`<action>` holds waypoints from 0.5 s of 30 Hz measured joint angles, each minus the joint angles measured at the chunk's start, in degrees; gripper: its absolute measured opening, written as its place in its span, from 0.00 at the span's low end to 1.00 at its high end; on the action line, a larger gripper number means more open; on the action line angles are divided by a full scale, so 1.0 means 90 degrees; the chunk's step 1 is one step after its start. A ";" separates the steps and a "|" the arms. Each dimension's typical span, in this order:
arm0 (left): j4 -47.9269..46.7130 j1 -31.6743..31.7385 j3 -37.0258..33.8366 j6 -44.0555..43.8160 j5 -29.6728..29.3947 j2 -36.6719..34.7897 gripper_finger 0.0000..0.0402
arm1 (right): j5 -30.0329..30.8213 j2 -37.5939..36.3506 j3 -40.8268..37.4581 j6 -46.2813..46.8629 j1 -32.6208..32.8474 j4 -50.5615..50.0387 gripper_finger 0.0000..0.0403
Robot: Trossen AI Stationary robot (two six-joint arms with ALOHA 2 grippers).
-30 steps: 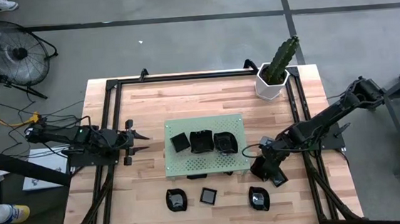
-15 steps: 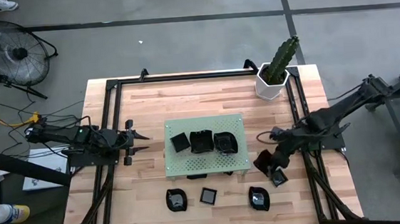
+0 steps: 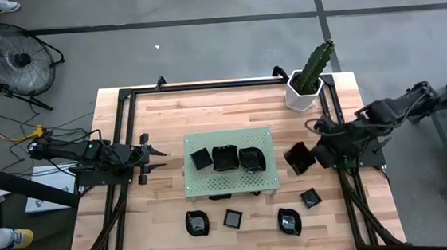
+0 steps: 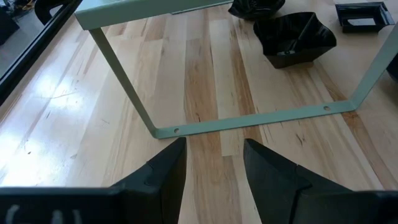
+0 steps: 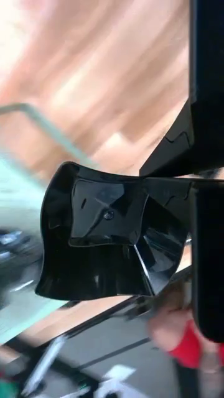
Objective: Pick & Place Mini shaped plates
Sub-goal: Stack the black wave square shaped bowl on top of the black wave square shaped bowl on the shelf
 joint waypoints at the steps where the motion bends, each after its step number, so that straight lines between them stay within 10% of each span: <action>1: 0.0000 0.0000 0.0000 0.0000 -0.0002 0.0000 0.39 | 0.0171 0.0077 0.0204 -0.0026 -0.0039 -0.0043 0.00; 15: 0.0000 0.0002 0.0000 0.0000 0.0000 0.0000 0.39 | 0.0406 0.1863 0.2088 -0.0928 -0.0736 0.0811 0.00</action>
